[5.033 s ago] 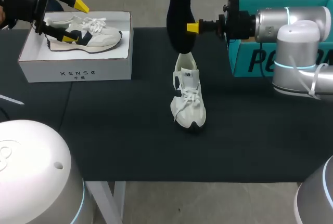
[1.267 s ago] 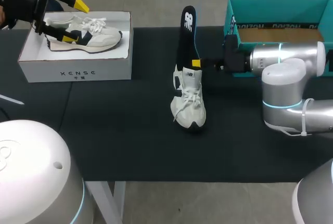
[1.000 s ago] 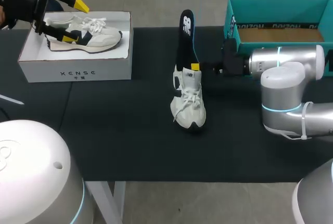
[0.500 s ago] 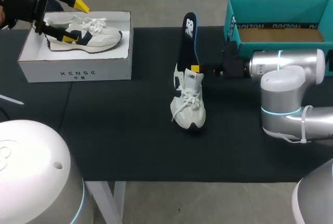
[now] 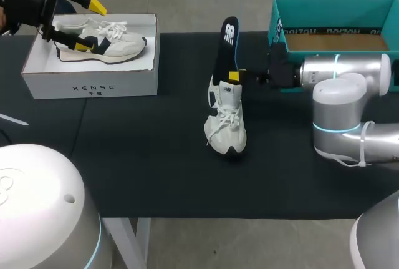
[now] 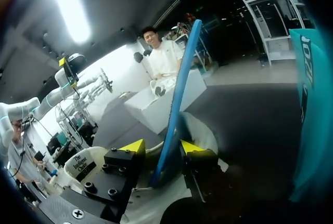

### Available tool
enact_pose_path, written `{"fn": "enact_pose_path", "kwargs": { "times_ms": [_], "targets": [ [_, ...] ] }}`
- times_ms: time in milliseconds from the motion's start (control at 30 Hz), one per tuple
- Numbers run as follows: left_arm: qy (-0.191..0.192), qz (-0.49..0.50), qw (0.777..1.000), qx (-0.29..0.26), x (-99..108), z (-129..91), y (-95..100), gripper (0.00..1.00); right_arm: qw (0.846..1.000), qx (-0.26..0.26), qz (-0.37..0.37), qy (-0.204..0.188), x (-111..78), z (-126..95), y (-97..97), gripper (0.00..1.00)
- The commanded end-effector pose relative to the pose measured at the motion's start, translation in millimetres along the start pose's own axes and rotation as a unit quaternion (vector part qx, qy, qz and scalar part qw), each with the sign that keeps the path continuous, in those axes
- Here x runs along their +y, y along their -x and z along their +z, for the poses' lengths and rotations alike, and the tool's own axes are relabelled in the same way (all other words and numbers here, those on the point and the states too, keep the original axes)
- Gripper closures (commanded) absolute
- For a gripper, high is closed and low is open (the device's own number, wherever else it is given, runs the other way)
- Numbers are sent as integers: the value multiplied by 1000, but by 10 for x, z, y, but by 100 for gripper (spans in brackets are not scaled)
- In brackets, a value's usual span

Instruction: Take the shoe out of the shoebox, open the shoe tongue, remove and reinsert the insole, then place the shoe into the shoebox

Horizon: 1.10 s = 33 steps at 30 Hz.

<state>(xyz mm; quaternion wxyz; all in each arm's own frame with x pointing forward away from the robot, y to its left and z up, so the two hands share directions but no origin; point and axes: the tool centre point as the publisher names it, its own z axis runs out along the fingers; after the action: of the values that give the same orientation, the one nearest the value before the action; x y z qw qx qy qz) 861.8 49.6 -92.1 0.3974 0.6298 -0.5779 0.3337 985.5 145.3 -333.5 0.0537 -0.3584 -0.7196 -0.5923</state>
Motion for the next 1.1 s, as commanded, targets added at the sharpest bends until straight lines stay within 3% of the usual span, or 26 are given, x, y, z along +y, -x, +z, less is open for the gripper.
{"fn": "enact_pose_path", "kwargs": {
  "times_ms": [33, 133, 233, 267, 300, 333, 900, 1033, 1100],
  "targets": [
    [1, 0, 1000, -1, -5, 0, -3, 0, 1000, 3, -3, -8, 103, 106, 107, 60],
    [1, 0, 1000, -1, -5, 0, -3, 0, 1000, 3, -8, -3, 171, 155, 125, 61],
    [1, 0, 1000, -1, -5, 0, -3, 0, 1000, 4, -12, -4, 193, 186, 131, 70],
    [1, 0, 1000, -1, -5, 0, -3, 0, 1000, 4, -13, -5, 197, 191, 132, 80],
    [1, 0, 1000, -1, -5, 0, -3, 0, 1000, 4, -14, -7, 198, 192, 132, 98],
    [1, 0, 1000, -1, -5, 0, -3, 0, 1000, 4, -14, -7, 198, 194, 130, 100],
    [1, 0, 1000, -1, -5, 0, -3, 0, 999, 17, 18, -46, -237, 135, -123, 100],
    [1, 0, 1000, -1, -5, 0, -3, 0, 999, 14, 23, -44, -241, 113, -132, 100],
    [1, 0, 1000, -1, -5, 0, -3, 0, 999, 12, 22, -39, -179, 115, -99, 81]
  ]
}}
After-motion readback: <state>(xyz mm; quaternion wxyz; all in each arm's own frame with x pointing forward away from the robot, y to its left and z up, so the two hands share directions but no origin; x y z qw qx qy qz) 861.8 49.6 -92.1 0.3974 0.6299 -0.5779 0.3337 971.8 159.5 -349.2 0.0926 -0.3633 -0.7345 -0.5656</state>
